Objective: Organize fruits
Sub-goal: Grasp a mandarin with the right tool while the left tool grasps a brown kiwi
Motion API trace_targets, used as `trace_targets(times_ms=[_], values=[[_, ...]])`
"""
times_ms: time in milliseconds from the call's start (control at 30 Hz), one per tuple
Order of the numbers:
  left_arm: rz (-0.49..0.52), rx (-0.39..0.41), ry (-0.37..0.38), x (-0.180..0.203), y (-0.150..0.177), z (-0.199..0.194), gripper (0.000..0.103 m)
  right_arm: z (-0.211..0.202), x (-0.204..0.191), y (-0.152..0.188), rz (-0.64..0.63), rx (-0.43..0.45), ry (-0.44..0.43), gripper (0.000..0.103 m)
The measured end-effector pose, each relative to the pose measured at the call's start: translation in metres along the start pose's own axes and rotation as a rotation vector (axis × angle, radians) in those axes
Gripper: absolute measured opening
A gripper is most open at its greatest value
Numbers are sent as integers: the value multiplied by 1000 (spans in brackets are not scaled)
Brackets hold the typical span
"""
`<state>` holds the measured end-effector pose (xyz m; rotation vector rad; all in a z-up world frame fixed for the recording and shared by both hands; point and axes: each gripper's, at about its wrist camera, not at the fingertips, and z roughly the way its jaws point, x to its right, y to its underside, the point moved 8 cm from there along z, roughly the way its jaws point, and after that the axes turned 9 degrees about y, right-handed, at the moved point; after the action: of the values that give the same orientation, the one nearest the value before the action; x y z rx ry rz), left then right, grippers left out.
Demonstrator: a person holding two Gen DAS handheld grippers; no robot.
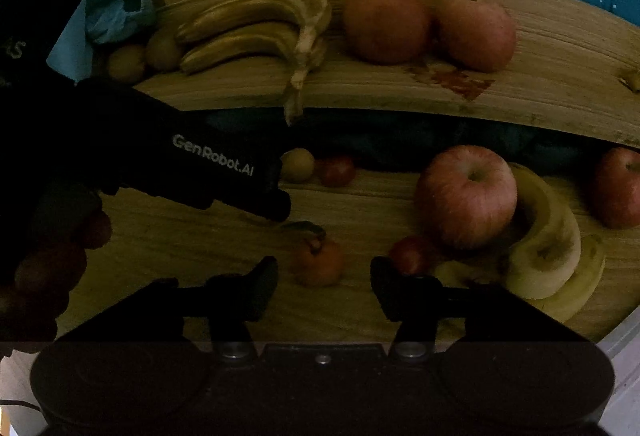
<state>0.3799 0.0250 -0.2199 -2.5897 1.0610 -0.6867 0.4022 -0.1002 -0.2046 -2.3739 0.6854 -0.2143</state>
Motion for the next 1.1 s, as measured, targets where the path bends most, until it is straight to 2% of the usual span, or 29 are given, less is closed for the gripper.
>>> trace_targets(times_ms=[67,233,433,500,567,633,833,1100], values=[[-9,-5,-3,1,0,5,60,2,0,-1,-3,-1,-4,49],[-10,-28,0,2,0,11,53,8,-2,-1,-18,-14,-11,46],[-8,-34,-5,2,-4,17,50,14,-6,-1,-33,-14,4,44],[-3,-37,-12,4,-5,19,46,12,-6,0,-36,-12,8,39],[-3,-40,-15,5,-3,19,36,11,-6,1,-35,-12,13,33],[0,-44,-9,5,-2,14,31,9,-6,4,-34,-14,19,31],[15,-47,-13,4,4,6,31,-4,-10,11,-8,-15,36,31],[71,-43,10,3,20,-23,31,-33,-22,22,57,8,86,31]])
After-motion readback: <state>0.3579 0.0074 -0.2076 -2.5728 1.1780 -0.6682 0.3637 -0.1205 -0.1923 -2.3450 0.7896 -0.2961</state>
